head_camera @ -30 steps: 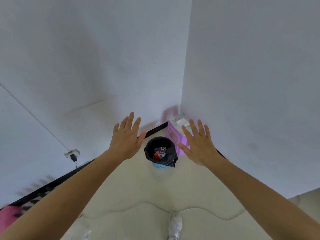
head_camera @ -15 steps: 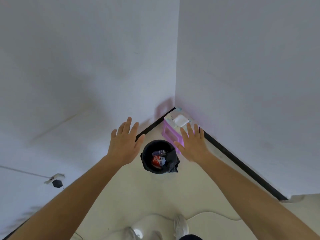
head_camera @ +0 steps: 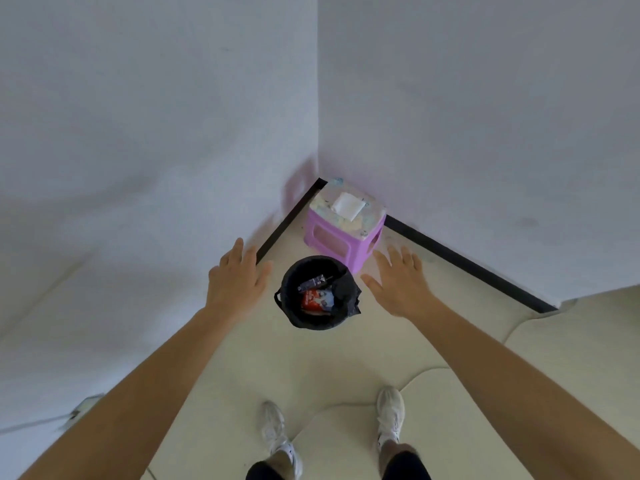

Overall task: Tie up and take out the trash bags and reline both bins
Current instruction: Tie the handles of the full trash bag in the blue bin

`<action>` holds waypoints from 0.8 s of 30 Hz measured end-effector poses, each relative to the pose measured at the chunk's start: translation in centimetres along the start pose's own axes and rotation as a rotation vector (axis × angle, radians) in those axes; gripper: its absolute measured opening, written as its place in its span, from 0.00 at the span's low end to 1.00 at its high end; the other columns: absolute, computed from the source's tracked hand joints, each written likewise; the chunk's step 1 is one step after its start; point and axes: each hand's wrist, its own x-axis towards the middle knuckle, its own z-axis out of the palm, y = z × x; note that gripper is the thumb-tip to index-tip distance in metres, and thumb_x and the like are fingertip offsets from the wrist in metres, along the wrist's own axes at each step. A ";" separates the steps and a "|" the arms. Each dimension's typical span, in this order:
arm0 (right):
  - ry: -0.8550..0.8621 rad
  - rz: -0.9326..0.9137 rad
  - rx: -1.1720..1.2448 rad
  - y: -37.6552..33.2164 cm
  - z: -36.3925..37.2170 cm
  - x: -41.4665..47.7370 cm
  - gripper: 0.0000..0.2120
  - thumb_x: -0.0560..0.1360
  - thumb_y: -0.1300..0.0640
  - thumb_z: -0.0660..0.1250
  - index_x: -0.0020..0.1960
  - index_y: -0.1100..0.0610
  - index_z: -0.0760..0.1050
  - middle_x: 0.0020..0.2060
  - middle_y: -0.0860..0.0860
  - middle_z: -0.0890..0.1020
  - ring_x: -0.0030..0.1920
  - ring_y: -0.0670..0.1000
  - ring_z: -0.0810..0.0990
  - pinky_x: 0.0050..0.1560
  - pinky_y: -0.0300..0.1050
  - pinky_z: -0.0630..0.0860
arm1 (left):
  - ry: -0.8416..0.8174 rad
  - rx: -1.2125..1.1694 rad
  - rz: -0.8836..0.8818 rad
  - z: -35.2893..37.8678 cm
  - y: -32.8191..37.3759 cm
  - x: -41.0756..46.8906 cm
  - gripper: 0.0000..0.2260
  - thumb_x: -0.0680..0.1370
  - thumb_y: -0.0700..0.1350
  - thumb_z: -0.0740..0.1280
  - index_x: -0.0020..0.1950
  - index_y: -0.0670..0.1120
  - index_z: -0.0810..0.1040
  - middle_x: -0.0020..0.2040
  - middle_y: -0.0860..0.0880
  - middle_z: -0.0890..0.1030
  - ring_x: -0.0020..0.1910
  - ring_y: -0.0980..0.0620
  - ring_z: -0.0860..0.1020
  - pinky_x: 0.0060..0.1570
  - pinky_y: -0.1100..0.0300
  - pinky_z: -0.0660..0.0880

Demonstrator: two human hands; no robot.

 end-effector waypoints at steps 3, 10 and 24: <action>-0.024 0.041 0.049 0.2 5.9 3.9 0.32 0.82 0.38 0.46 0.79 0.55 0.54 0.79 0.60 0.54 0.79 0.63 0.49 0.77 0.61 0.48 | -0.030 -0.095 -0.024 6.3 -0.7 2.6 0.24 0.84 0.55 0.52 0.76 0.44 0.61 0.78 0.41 0.58 0.74 0.39 0.62 0.67 0.43 0.64; -0.013 0.158 0.240 1.7 26.3 13.6 0.29 0.82 0.41 0.52 0.77 0.58 0.59 0.73 0.60 0.66 0.73 0.62 0.63 0.72 0.58 0.60 | -0.062 -0.379 -0.150 28.6 -3.2 9.2 0.23 0.84 0.54 0.53 0.75 0.43 0.63 0.75 0.44 0.65 0.73 0.44 0.65 0.67 0.51 0.64; -0.012 0.708 1.495 2.9 54.2 25.7 0.43 0.72 0.22 0.45 0.78 0.47 0.60 0.75 0.47 0.66 0.75 0.54 0.64 0.73 0.60 0.60 | -0.004 -1.377 -0.800 59.3 -10.2 21.6 0.19 0.81 0.56 0.55 0.62 0.44 0.71 0.59 0.47 0.75 0.59 0.47 0.75 0.62 0.45 0.74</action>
